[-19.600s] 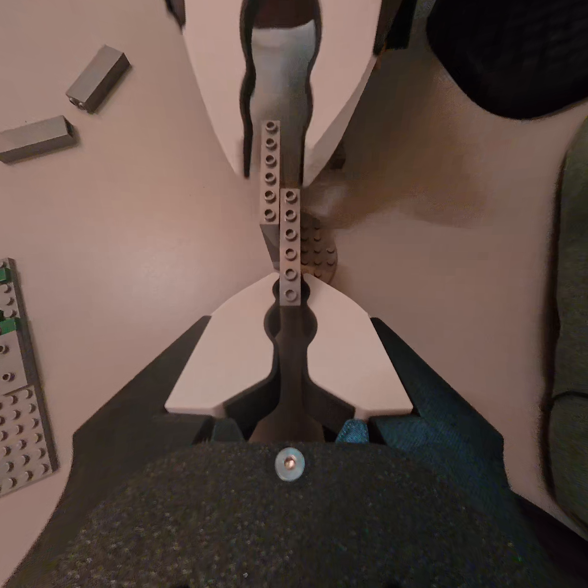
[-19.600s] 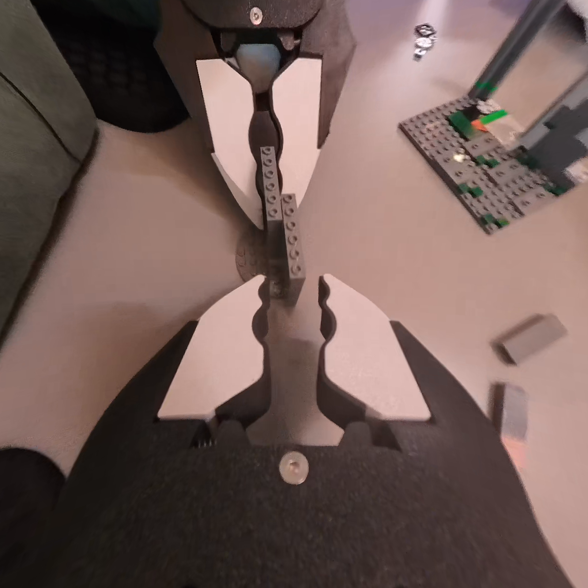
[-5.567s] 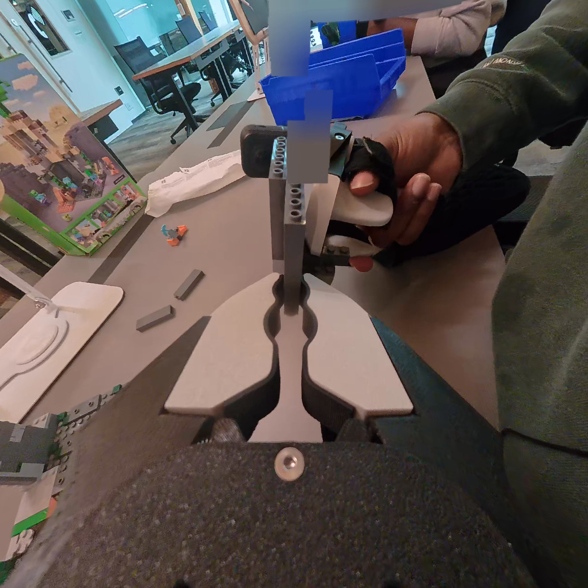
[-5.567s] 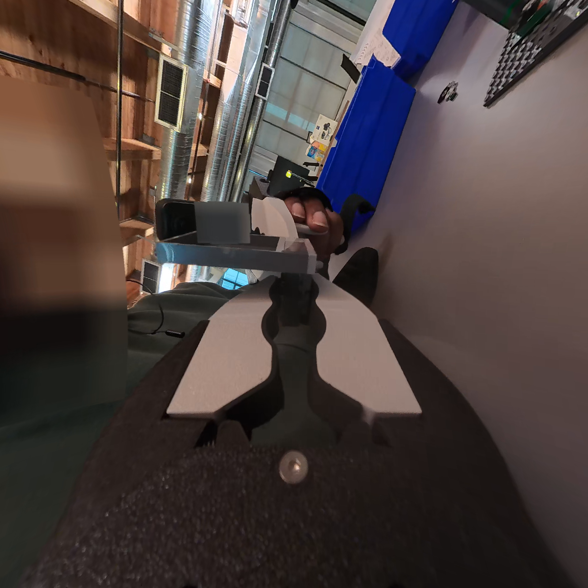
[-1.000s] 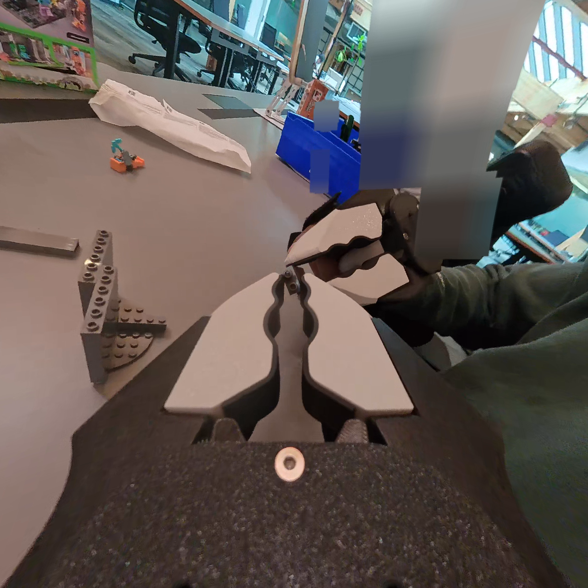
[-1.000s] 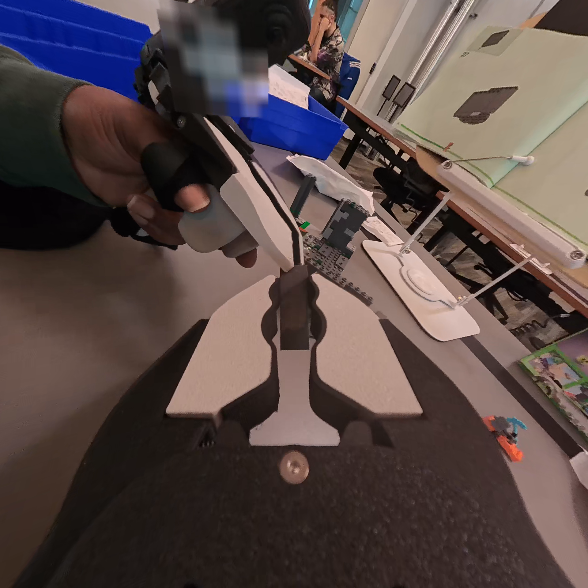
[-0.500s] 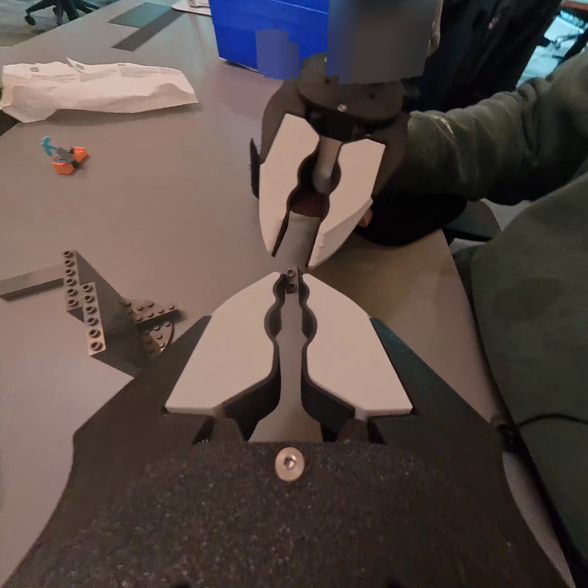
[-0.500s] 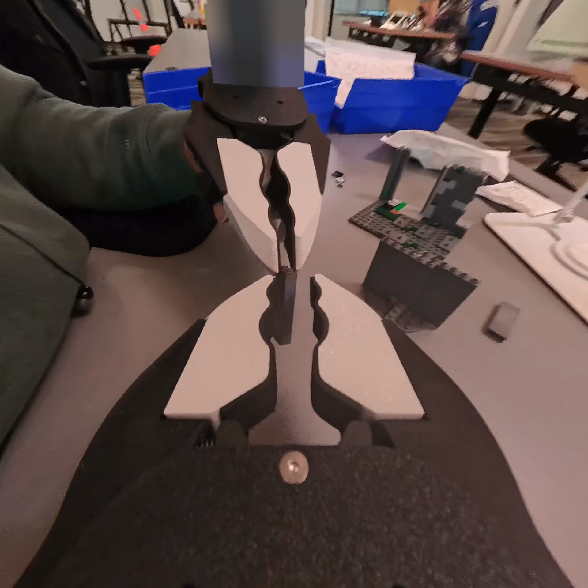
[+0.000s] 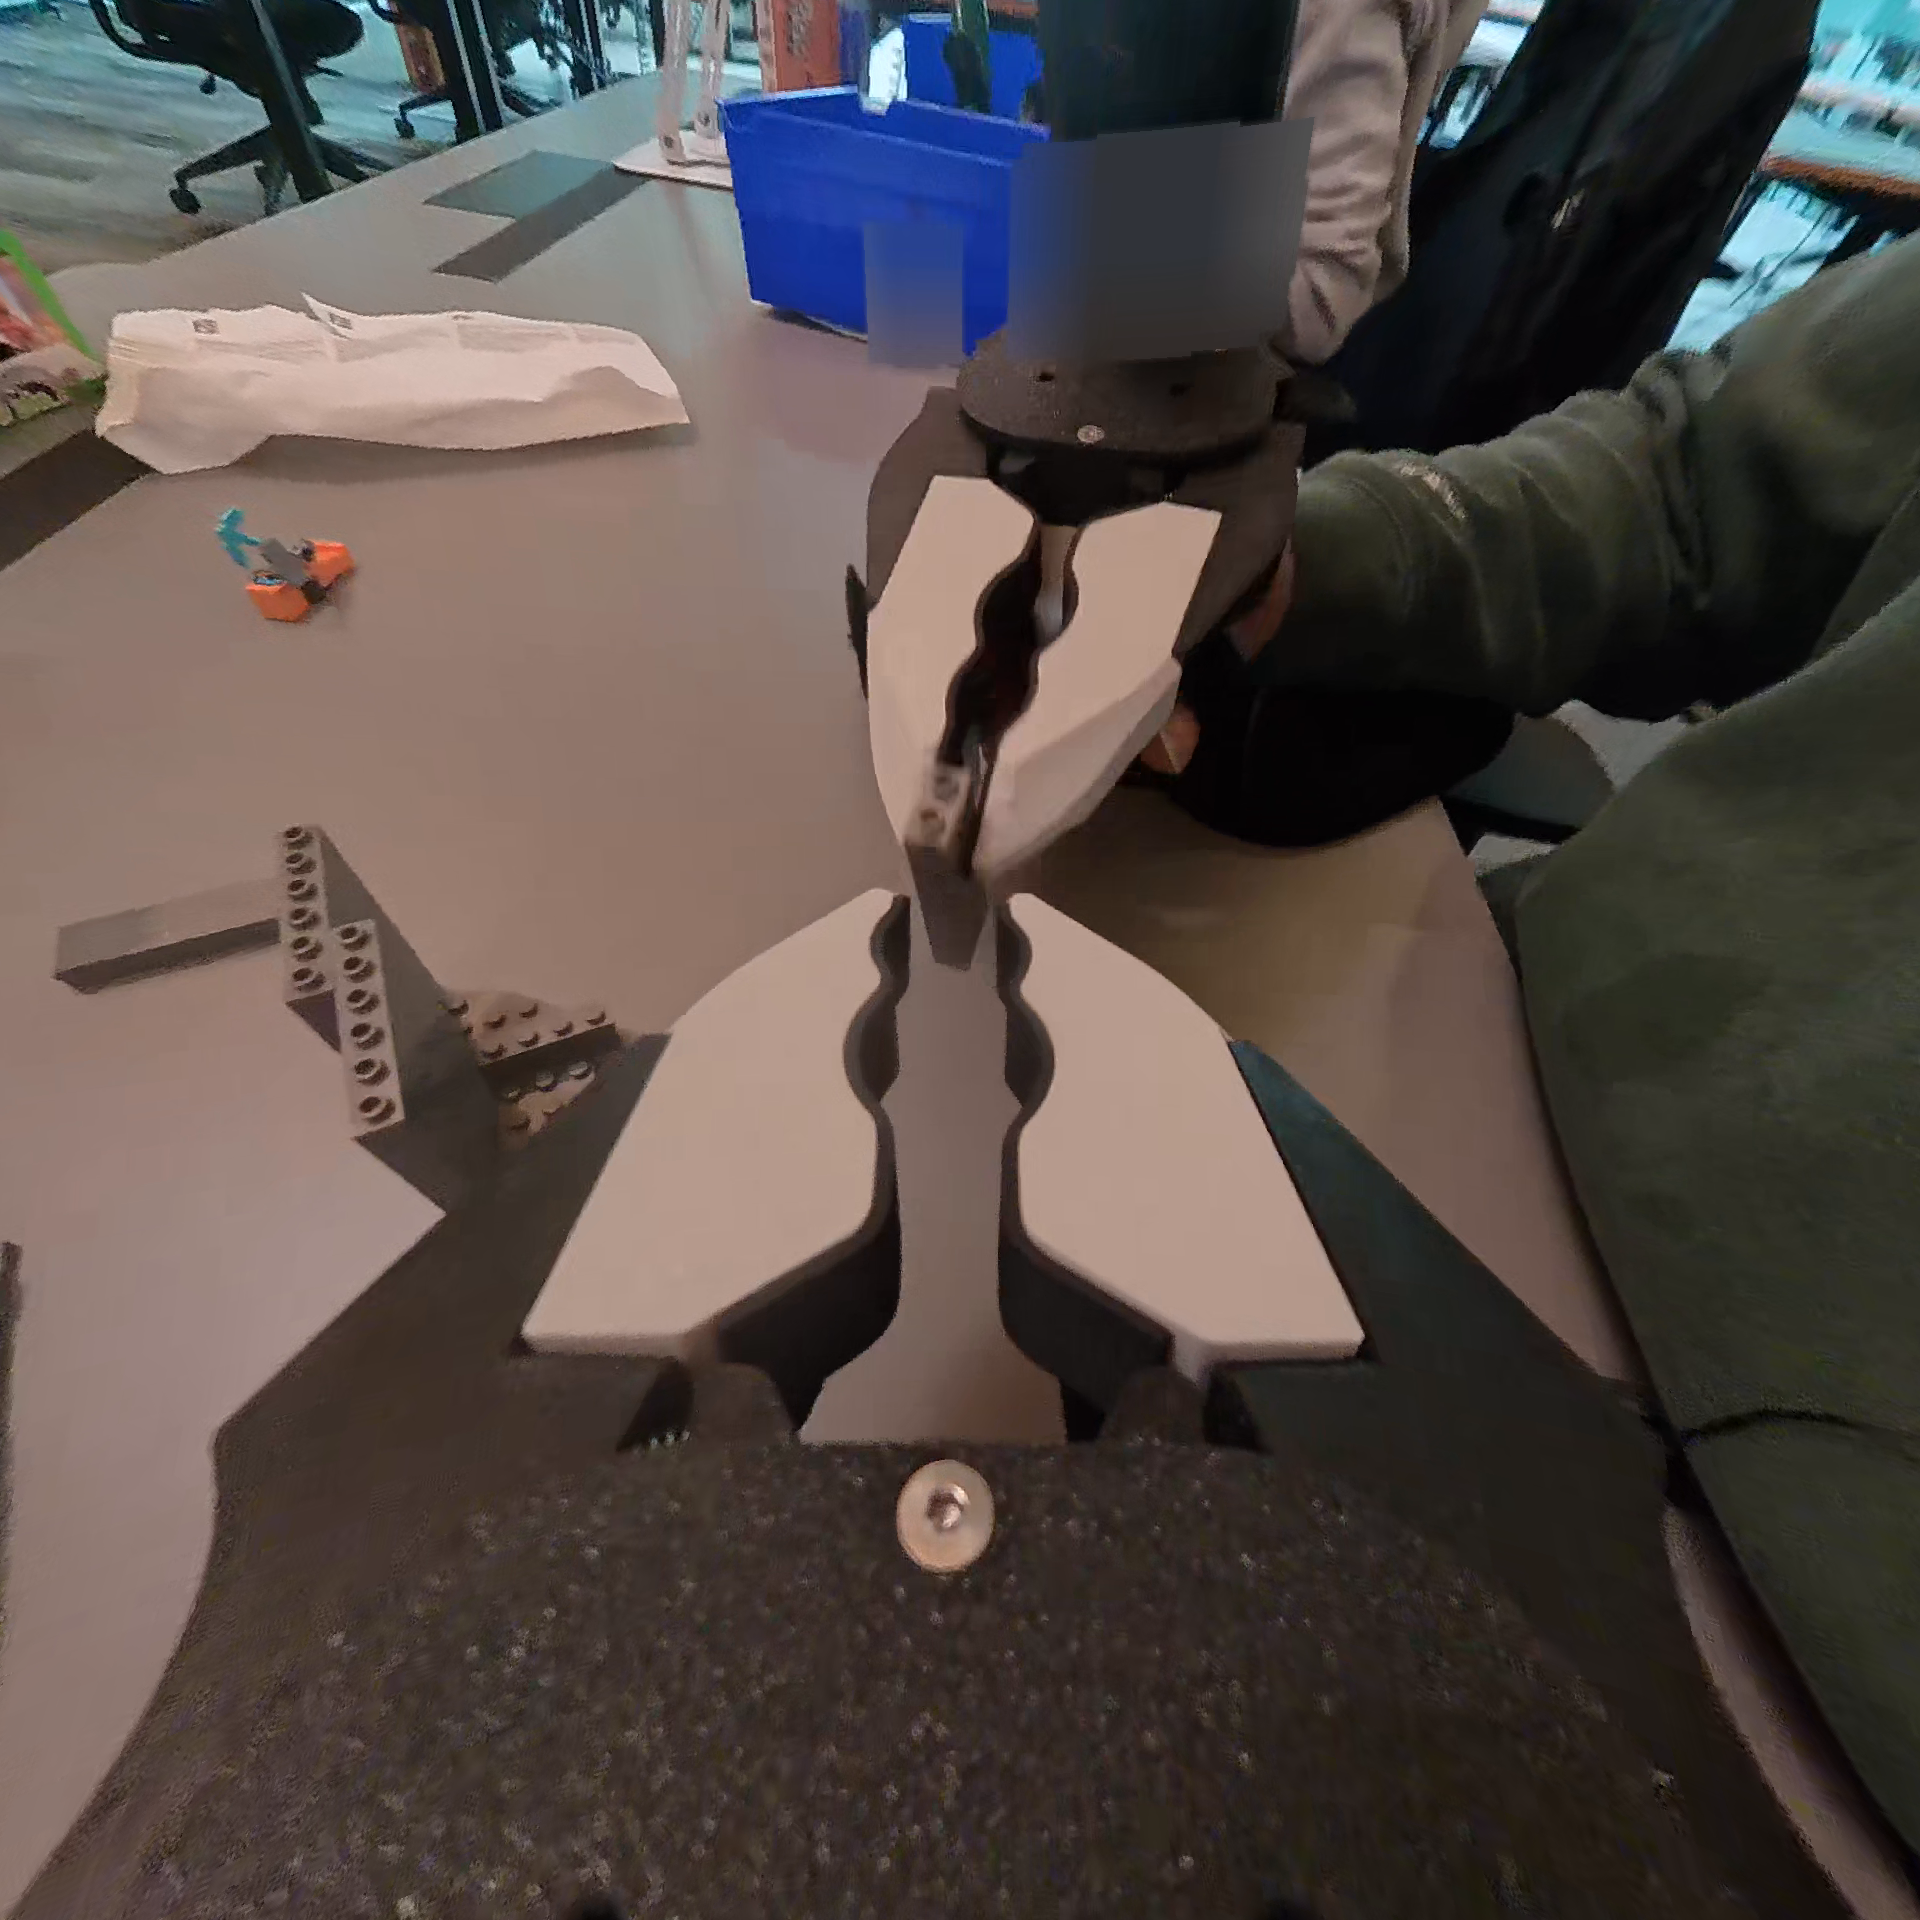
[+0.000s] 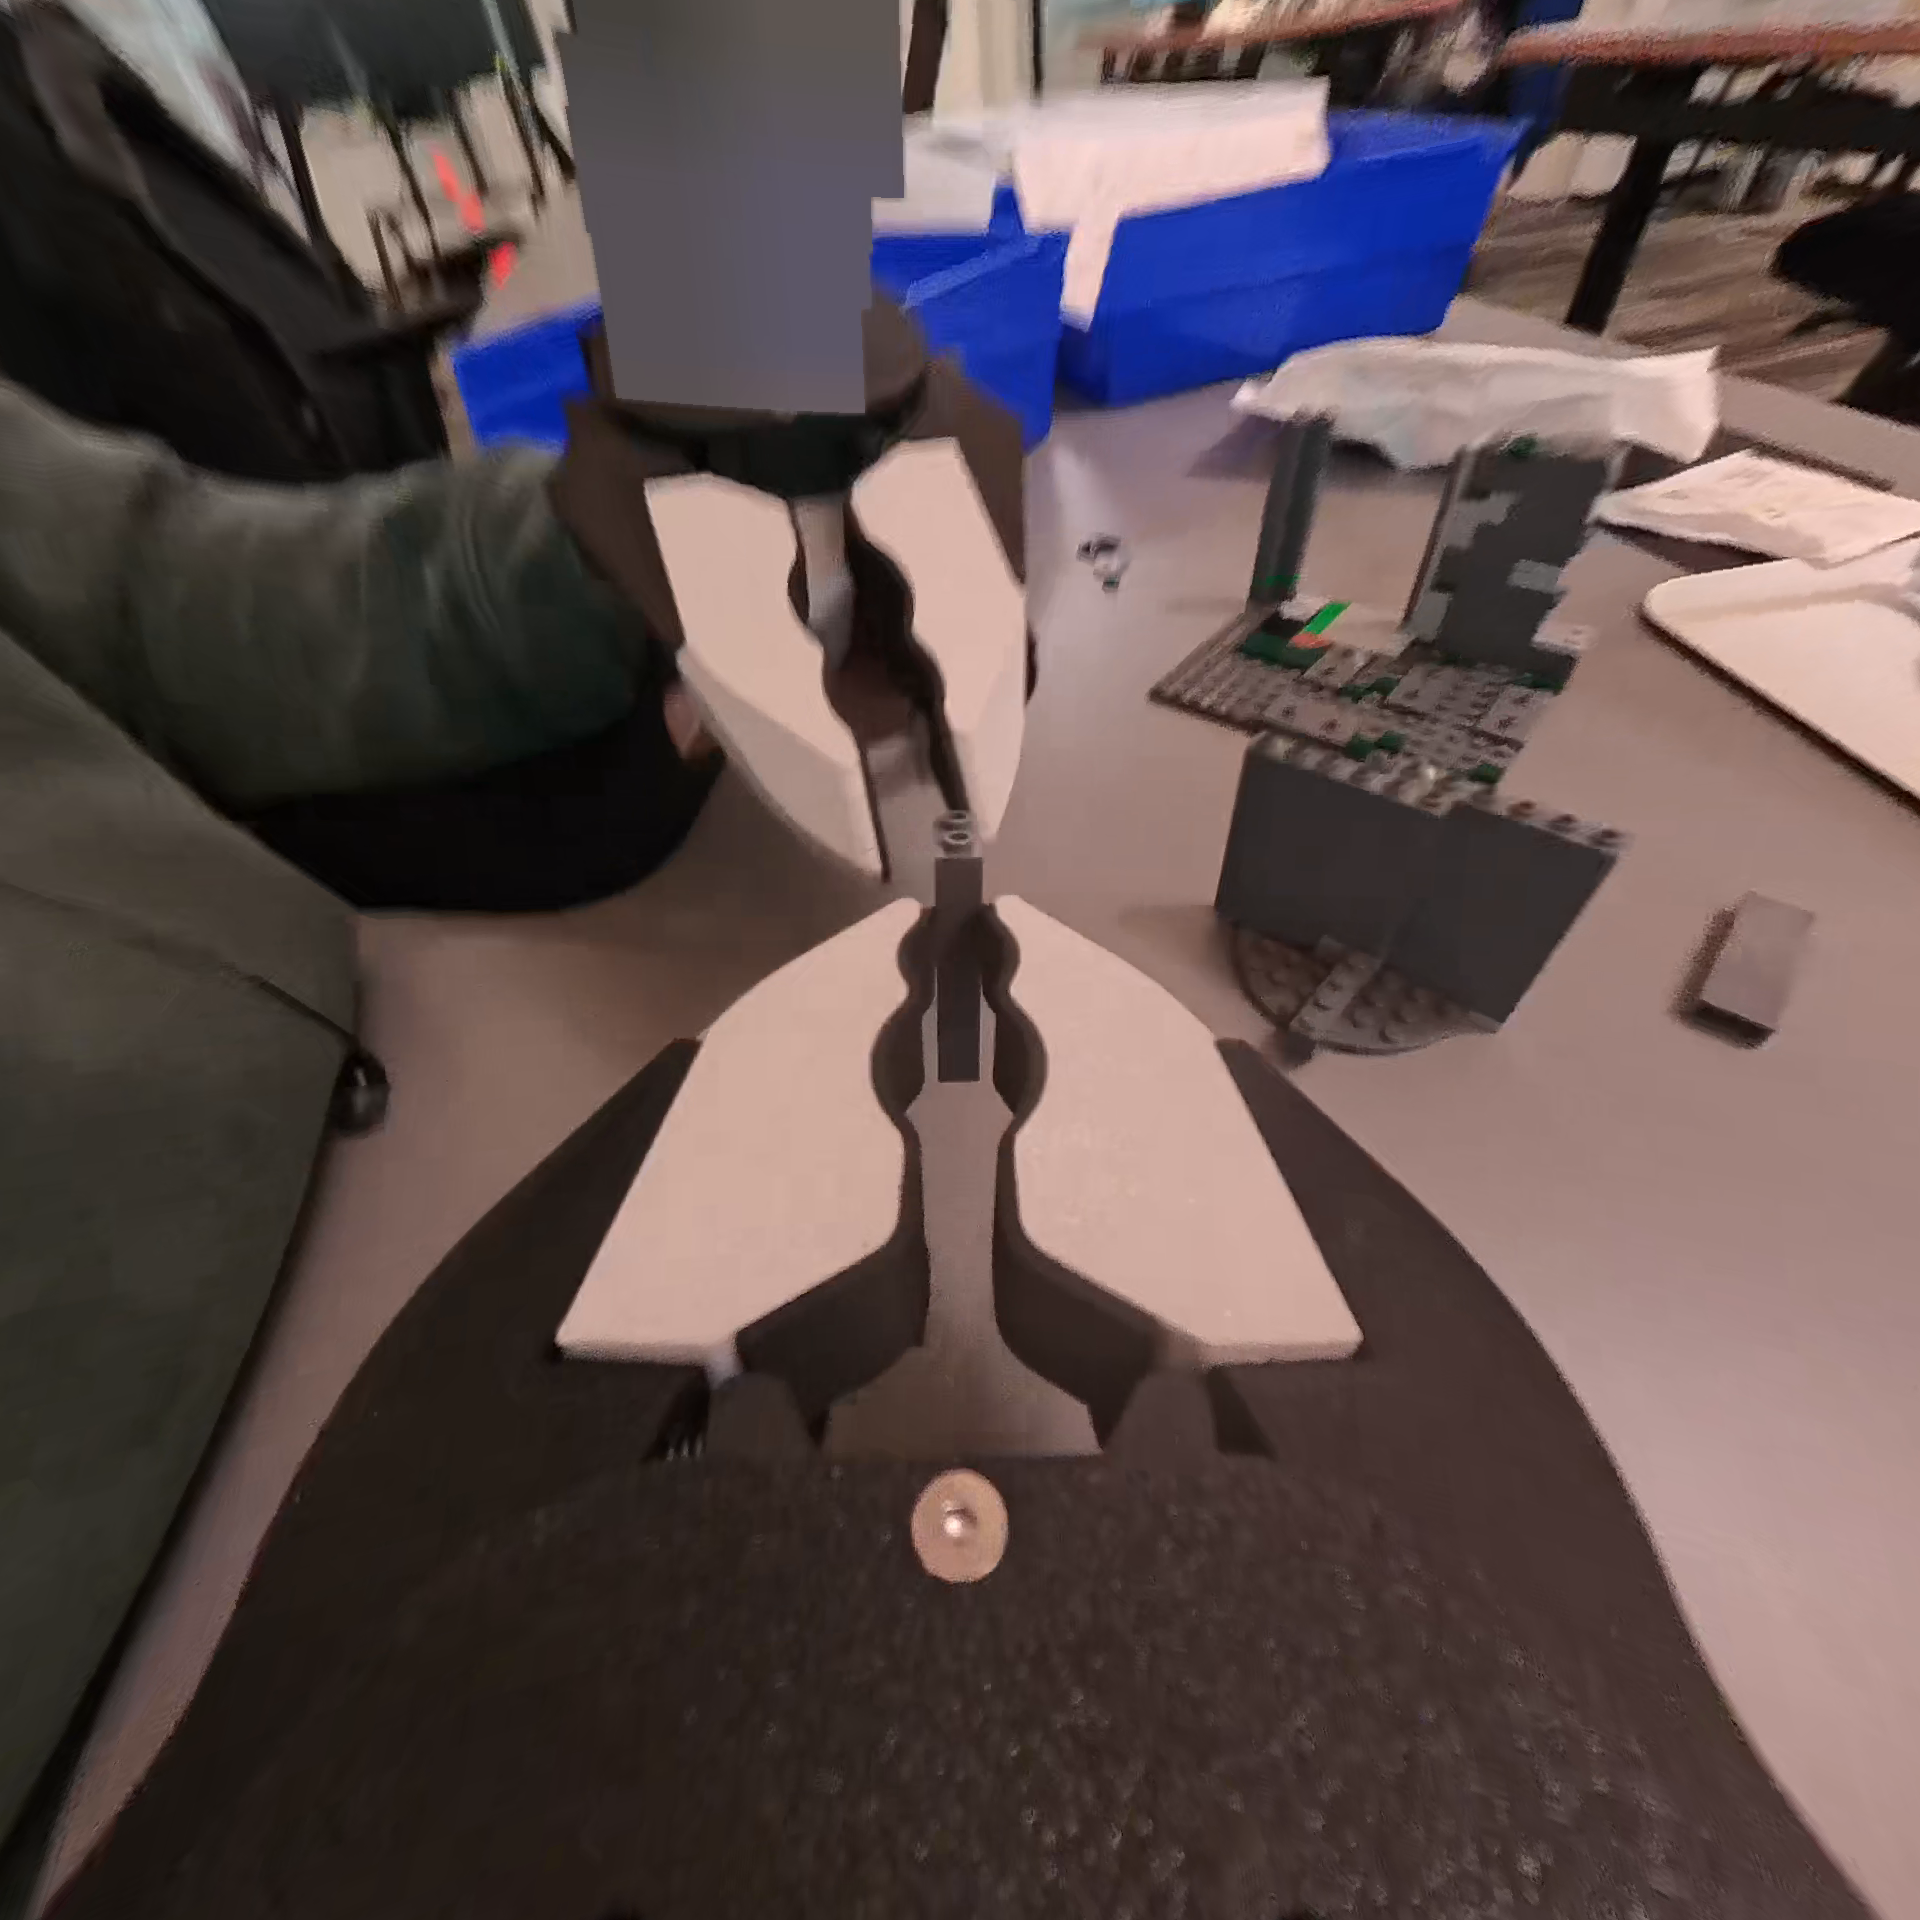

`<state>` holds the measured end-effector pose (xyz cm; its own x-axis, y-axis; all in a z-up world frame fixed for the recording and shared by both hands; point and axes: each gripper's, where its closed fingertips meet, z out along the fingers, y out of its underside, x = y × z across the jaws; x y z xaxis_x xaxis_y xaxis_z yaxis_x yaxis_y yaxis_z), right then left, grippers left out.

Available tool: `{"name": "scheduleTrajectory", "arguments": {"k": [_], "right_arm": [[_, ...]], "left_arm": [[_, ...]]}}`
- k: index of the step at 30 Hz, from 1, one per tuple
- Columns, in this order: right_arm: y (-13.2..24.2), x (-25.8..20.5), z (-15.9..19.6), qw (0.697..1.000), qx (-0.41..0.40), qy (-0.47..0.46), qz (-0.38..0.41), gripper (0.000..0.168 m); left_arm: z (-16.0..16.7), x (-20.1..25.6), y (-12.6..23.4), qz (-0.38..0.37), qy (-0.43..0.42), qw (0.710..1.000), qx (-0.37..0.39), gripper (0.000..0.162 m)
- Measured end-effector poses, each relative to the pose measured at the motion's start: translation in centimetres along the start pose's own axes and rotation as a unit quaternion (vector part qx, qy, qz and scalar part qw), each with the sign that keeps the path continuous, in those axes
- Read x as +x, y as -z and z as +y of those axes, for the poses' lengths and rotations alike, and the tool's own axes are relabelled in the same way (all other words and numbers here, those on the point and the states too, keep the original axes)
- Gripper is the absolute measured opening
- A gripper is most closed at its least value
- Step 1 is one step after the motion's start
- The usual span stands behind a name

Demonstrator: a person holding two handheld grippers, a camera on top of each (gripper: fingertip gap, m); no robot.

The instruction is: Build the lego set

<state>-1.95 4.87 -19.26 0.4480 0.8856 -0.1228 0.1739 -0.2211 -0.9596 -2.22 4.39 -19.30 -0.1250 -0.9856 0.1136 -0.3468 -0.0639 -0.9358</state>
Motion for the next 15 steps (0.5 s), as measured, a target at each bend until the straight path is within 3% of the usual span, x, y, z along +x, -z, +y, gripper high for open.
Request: {"name": "scheduleTrajectory", "arguments": {"k": [6, 15], "right_arm": [[1.8, 0.8, -4.6, 0.977, 0.176, -0.118, -0.002, 0.007], [2.4, 0.6, -5.5, 0.966, 0.224, -0.132, 0.0, 0.007]], "left_arm": [[-0.6, 0.1, -1.0, 0.024, 0.058, 0.997, 0.052, 0.019], [-2.6, -0.1, -0.9, 0.052, 0.133, 0.98, 0.139, 0.018]]}}
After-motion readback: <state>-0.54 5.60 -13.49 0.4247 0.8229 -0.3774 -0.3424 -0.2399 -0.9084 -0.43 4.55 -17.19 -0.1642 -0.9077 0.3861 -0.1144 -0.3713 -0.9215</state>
